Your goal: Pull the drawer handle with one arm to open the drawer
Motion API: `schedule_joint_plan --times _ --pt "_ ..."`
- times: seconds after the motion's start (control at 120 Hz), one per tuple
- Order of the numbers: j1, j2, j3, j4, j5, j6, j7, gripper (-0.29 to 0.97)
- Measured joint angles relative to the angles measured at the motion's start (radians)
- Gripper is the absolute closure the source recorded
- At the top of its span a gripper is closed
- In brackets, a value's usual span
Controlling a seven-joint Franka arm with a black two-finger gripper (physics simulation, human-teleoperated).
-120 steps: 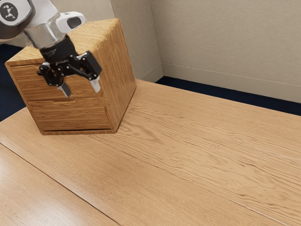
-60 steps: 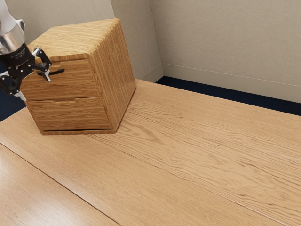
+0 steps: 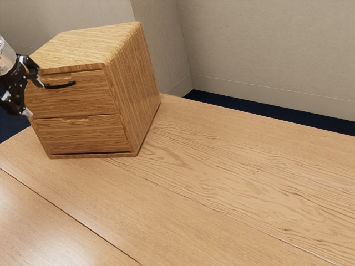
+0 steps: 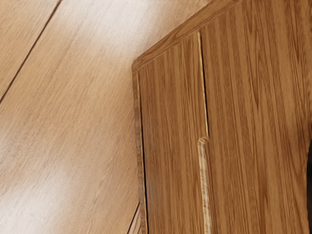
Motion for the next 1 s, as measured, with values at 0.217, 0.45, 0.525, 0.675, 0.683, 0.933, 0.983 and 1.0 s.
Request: schedule_joint_plan --times 0.217,0.45,0.525,0.675,0.683,0.933,0.983,1.0 --pt "0.005 0.062 0.005 0.01 0.006 0.091 -0.108 0.0" --pt "0.048 0.151 0.006 0.062 -0.001 0.15 -0.185 0.0" --pt "0.059 0.162 0.003 0.073 -0.003 0.16 -0.205 0.0" --pt "0.059 0.165 -0.007 0.075 -0.011 0.172 -0.238 0.0" --pt "0.058 0.165 -0.007 0.075 -0.012 0.172 -0.239 0.0" --pt "0.001 0.172 -0.007 0.07 -0.015 0.186 -0.28 0.0" --pt "-0.01 0.172 -0.007 0.069 -0.015 0.189 -0.286 0.0" --pt "-0.013 0.171 -0.006 0.069 -0.015 0.189 -0.288 0.0"
